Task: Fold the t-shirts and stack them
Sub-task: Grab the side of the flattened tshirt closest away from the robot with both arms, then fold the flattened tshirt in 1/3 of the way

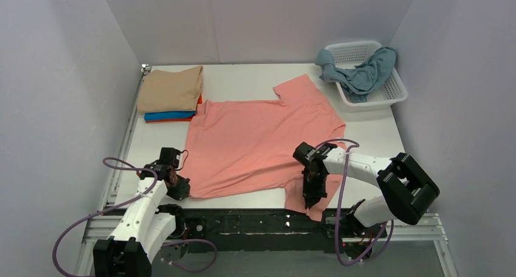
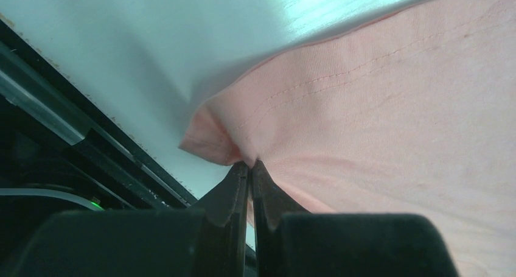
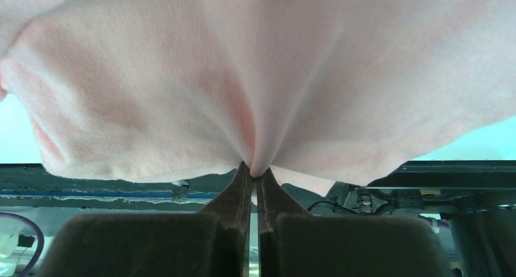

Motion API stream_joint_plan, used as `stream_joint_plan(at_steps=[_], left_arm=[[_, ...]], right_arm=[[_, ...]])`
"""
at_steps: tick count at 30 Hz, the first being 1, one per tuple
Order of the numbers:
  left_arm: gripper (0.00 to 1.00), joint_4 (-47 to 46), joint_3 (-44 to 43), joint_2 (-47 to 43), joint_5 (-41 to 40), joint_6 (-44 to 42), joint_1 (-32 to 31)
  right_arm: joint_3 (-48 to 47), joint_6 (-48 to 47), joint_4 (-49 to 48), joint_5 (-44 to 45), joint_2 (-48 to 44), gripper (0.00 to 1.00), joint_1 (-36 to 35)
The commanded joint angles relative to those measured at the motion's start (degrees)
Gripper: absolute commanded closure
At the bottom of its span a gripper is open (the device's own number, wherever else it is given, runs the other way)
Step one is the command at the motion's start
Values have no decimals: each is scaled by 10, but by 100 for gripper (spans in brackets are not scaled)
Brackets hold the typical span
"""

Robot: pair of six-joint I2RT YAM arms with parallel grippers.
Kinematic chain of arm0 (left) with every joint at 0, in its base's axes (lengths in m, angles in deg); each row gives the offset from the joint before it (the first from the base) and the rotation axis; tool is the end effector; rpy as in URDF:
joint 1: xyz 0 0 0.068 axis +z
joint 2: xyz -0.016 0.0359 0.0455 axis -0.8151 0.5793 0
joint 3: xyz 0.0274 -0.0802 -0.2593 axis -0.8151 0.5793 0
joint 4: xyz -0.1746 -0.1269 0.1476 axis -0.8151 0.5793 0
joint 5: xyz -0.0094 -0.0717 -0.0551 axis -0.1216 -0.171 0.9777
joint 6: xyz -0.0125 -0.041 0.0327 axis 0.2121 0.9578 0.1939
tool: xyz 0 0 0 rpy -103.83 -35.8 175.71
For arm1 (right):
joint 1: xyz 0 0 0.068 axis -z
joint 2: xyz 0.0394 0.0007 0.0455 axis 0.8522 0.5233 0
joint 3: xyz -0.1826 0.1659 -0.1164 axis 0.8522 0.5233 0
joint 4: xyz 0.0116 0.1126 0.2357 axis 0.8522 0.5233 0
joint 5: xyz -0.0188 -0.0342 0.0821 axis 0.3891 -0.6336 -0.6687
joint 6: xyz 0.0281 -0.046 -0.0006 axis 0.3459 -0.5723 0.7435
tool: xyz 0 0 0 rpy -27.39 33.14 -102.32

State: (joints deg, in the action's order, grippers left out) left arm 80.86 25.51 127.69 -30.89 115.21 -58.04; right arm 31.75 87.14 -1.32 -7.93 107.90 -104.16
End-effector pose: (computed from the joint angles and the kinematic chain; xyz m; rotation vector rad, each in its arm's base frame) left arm 0.1754 -0.0053 0.1987 -1.2868 1.9507 -0.4557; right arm 0.1381 0.1485 0.1441 -0.1581 -3.0309 -0.1282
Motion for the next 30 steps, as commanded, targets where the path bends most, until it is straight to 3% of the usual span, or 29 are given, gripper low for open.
stream_joint_plan(at_steps=[1,8,12,16,24,30], left_arm=[[100,135,-4,-26,-26,-7,2],[100,244,-31,-76,-28,-8,2],[100,255,-34,-83,-10,-10,1],[100,254,-34,-86,15,-4,2],[100,254,-56,-96,16,-17,2],[100,231,-89,-57,11,-17,1]], right_arm=[[4,10,18,20,-38,99,-1],[-50,-45,212,-15,-104,99,-1],[-63,-59,283,-40,-134,99,-1],[-59,-54,291,-87,-159,99,-4],[-74,-43,267,-78,-172,99,6],[-150,-100,257,5,-113,99,63]])
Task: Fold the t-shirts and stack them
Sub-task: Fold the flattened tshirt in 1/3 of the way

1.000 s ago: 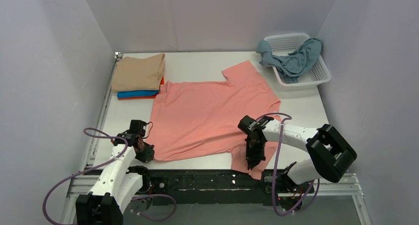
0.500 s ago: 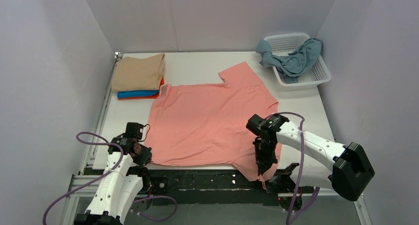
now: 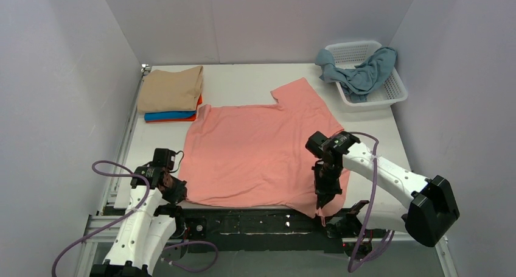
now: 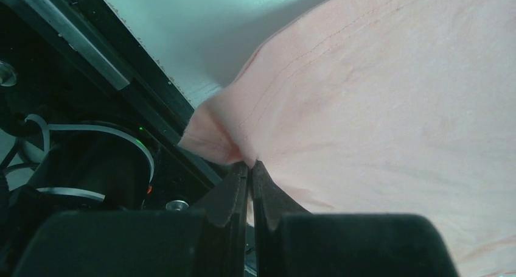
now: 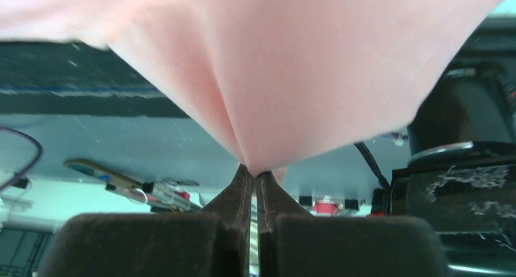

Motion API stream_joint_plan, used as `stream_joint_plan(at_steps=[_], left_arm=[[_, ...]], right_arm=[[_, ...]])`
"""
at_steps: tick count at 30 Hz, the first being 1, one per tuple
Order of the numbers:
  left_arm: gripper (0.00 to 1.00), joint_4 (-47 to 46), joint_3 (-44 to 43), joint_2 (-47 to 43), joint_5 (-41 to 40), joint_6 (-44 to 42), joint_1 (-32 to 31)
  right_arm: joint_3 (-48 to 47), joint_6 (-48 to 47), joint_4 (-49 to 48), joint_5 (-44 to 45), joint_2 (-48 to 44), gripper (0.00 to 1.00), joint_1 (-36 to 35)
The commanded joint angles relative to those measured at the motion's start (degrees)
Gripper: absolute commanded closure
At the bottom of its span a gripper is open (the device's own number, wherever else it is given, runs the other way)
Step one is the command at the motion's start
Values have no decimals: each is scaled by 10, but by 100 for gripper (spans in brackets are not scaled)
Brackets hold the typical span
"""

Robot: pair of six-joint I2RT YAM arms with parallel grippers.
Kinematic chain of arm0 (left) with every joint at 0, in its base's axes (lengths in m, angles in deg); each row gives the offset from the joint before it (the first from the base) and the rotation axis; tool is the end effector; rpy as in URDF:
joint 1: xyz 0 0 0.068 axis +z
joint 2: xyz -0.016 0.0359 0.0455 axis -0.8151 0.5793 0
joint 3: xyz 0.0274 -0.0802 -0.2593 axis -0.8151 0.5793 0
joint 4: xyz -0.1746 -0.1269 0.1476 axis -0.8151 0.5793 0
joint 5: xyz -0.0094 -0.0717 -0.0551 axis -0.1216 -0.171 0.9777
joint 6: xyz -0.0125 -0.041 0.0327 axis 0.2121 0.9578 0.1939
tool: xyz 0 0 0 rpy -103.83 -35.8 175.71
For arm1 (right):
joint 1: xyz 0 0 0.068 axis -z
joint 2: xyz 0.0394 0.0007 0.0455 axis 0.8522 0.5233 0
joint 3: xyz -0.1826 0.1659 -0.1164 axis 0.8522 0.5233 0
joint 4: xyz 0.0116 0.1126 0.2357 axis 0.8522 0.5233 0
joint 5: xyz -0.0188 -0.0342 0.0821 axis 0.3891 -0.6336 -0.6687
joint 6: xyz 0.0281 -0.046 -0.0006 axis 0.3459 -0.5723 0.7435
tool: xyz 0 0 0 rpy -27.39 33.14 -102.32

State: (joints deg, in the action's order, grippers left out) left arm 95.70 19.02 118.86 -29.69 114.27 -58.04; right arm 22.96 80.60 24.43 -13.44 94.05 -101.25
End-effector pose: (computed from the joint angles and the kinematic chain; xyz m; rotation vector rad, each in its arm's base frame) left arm 0.1494 -0.0045 0.2373 -1.2609 1.9647 -0.4744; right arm 0.1155 0.1182 0.2227 -0.0696 -2.9330 -0.1832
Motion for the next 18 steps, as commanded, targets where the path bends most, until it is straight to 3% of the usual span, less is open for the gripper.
stream_joint_plan(at_steps=[1,18], left_arm=[[100,76,-29,39,-3,-3,1],[100,-9,-154,260,-20,3,2]], right_arm=[[-72,-44,-6,67,32,99,48],[-223,-193,-82,54,180,99,213]])
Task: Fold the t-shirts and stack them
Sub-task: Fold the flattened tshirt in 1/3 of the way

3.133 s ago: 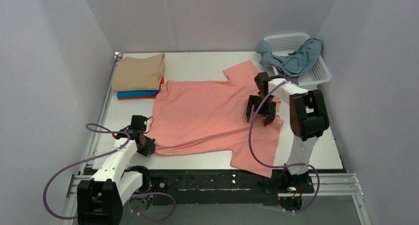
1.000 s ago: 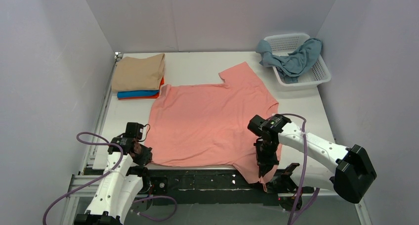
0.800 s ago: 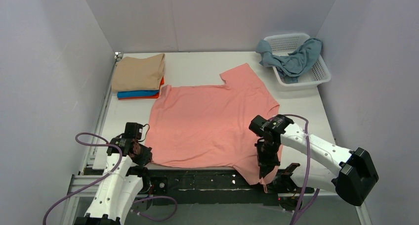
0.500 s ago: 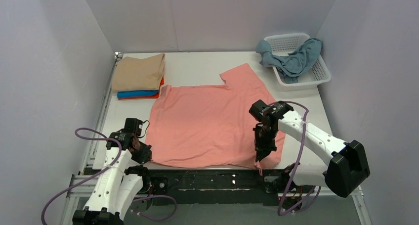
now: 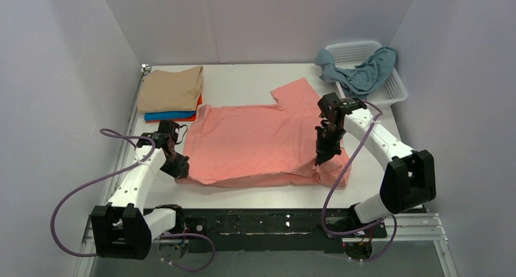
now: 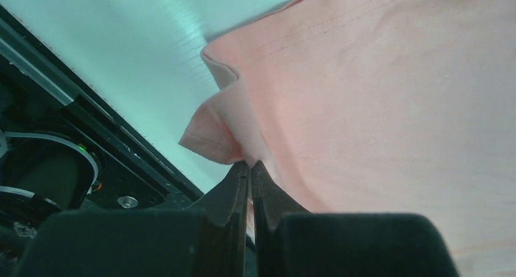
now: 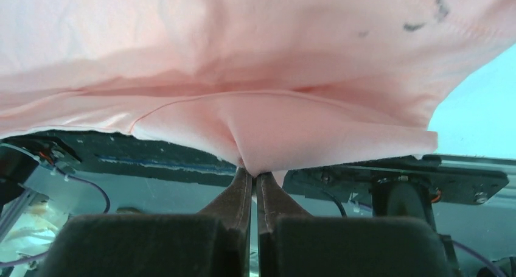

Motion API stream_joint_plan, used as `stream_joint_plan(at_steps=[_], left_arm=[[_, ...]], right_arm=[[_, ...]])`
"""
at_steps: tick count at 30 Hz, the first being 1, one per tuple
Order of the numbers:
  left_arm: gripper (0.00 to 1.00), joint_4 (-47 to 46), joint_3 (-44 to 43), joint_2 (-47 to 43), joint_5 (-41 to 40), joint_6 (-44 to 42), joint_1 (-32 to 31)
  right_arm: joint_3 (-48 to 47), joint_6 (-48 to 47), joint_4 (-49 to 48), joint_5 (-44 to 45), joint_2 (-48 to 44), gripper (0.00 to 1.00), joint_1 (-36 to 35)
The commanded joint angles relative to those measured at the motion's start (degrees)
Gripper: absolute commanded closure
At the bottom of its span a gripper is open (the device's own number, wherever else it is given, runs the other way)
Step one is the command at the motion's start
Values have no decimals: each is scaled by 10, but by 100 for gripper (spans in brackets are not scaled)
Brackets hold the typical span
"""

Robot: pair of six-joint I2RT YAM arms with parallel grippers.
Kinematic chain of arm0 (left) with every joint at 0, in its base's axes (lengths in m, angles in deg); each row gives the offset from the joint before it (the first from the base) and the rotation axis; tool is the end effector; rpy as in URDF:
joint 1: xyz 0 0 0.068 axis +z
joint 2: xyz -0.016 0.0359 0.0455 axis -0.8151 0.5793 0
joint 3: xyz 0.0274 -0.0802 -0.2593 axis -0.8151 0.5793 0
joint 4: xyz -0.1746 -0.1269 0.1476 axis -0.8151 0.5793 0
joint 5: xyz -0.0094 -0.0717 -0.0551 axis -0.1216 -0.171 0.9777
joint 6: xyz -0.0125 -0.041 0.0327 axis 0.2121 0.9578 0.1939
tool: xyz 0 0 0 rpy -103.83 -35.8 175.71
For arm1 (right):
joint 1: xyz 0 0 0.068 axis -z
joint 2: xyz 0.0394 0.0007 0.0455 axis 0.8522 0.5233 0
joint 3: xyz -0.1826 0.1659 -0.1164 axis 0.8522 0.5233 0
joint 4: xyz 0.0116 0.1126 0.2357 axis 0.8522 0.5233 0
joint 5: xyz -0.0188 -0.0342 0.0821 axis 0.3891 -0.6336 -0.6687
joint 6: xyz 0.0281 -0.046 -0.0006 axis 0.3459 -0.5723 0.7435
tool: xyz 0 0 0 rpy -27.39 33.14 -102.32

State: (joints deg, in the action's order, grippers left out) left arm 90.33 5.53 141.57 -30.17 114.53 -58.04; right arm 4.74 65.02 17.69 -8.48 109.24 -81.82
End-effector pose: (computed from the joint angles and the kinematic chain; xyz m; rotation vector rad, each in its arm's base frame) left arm 0.2262 -0.0088 0.2569 -1.2961 2.0131 -0.4263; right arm 0.2295 0.1048 0.2534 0.1543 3.0902 0.2754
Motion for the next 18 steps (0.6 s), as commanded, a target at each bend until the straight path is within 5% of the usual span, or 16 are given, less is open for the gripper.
stream_joint_plan(at_steps=[1,9,13,15,16,18], left_arm=[[100,39,-22,43,-17,1,1],[100,7,-65,146,-29,0,3],[90,-6,-88,183,-55,-9,4],[70,-3,-105,195,-65,-18,7],[44,1,-117,200,-67,-24,9],[20,13,-140,203,-66,-34,11]], right_arm=[[-47,-40,-19,4,39,99,24],[-124,-55,-34,1,138,99,52],[-166,-70,-30,11,203,98,66],[-214,-76,-26,26,242,94,81],[-243,-72,-14,43,265,87,88],[-304,-76,3,101,298,62,93]])
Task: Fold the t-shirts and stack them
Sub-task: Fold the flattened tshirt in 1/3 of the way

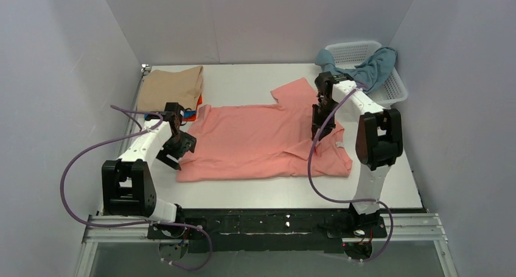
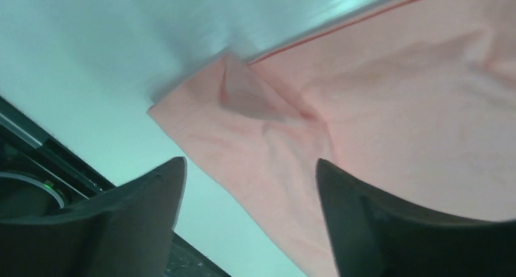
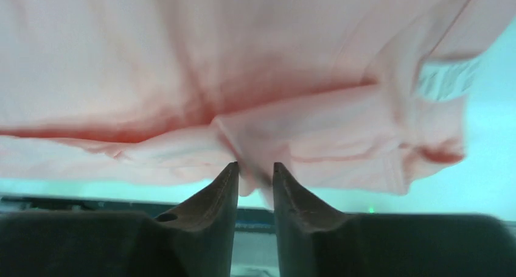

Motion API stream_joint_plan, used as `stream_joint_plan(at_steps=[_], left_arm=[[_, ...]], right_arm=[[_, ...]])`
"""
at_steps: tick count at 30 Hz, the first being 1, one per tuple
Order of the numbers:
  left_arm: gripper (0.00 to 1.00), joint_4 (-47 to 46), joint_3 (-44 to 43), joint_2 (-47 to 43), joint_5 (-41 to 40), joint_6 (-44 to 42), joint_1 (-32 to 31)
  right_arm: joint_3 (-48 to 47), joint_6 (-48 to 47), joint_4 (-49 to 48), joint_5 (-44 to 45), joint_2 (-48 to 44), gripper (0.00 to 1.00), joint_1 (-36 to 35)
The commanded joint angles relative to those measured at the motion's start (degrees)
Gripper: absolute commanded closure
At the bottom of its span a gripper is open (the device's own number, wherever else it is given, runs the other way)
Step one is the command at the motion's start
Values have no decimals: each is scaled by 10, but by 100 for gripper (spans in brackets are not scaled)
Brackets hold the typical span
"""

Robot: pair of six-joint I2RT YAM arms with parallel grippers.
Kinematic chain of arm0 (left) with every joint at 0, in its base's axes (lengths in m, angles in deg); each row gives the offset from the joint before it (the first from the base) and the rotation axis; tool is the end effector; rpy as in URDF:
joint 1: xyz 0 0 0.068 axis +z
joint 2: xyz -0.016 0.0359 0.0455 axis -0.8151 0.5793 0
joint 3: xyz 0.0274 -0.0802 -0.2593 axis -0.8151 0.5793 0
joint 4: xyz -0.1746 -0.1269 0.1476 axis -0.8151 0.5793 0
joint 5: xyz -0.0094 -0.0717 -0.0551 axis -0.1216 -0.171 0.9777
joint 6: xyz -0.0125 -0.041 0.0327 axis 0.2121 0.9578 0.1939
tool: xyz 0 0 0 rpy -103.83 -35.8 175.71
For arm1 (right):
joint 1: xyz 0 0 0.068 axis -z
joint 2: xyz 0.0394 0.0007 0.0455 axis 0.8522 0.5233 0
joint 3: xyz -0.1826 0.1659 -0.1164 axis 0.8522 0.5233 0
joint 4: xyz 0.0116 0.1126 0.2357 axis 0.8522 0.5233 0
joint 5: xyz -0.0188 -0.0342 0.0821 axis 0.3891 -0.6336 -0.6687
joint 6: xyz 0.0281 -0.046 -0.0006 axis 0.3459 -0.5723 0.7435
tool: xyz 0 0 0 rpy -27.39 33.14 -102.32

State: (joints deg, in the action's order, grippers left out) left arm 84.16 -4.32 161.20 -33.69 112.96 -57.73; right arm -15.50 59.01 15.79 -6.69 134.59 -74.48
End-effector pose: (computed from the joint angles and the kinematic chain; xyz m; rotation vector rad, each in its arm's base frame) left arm 0.3009 -0.0095 0.2374 -1.3094 2.0420 -0.3054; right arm 0.3441 0.1031 0.2187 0.1995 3.1155 0.1938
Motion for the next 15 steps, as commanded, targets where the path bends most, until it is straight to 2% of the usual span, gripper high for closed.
stream_joint_plan(at_steps=[1,2,4,5,8,10,12,15], left_arm=[[6,75,-50,4,-28,-25,9],[2,76,-57,-2,-25,-31,9],[2,74,-66,-16,-13,-40,9],[2,74,-72,-22,-3,-49,9],[2,67,-75,-31,65,-77,9],[2,41,-60,-32,138,-92,8],[2,-4,-26,-32,206,-99,2],[2,-55,12,-25,264,-114,-16]], right_arm=[[-132,-15,32,109,56,55,20],[-158,-15,41,128,62,51,20],[-174,-15,42,155,50,37,20],[-165,-15,29,164,23,34,19],[-69,-21,-32,161,-69,27,19],[25,-26,-88,96,-138,24,17],[139,-31,-164,-15,-203,19,13],[264,-21,-262,-136,-249,16,1]])
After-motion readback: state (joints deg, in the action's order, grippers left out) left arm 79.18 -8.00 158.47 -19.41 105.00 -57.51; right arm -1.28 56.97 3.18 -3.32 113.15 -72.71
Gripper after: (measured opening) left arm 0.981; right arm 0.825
